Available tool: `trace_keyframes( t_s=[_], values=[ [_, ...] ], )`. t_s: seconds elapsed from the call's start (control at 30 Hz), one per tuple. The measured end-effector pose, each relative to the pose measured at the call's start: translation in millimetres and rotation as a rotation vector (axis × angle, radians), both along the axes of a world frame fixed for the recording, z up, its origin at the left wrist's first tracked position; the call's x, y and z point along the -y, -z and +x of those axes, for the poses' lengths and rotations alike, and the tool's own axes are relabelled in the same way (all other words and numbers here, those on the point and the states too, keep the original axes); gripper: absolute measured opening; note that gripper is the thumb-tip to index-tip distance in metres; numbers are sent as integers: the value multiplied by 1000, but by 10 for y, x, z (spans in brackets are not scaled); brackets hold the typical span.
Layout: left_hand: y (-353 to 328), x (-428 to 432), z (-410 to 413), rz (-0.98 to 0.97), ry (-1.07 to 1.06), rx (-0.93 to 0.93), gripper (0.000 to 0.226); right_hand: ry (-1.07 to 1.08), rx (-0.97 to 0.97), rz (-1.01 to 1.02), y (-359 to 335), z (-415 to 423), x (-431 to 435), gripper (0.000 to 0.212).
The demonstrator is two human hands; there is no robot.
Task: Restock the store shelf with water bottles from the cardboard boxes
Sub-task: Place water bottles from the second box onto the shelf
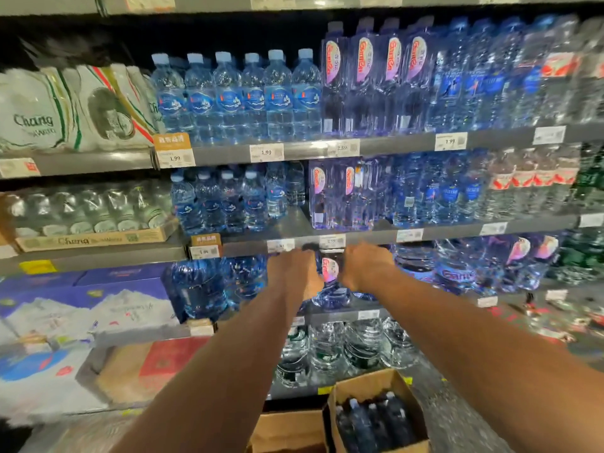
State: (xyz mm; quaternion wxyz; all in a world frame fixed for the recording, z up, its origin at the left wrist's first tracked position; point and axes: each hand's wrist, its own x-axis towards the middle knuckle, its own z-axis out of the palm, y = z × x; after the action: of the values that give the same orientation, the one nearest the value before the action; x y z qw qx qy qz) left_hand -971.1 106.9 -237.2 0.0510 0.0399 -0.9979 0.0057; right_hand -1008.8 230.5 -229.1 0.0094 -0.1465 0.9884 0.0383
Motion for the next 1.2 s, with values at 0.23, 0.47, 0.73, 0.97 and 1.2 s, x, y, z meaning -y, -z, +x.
trace_keyframes(
  t_s=[0.23,0.47,0.73,0.97,1.2],
  values=[
    [278,-453,5,31,53,62,24,69,87,10,261,95,-479,41],
    [634,-1124,-410,7,79,139,28,92,145,36,609,-270,-1057,43],
    [1315,-1752,-1058,70,45,191,21,26,183,8,1219,-945,-1639,43],
    [2006,-1820,-1163,30,10,321,27,-26,351,15,1945,-1239,-1730,34],
    [2753,-1674,-1264,77,-10,523,30,-21,486,28,2774,-1347,-1580,28]
  ],
)
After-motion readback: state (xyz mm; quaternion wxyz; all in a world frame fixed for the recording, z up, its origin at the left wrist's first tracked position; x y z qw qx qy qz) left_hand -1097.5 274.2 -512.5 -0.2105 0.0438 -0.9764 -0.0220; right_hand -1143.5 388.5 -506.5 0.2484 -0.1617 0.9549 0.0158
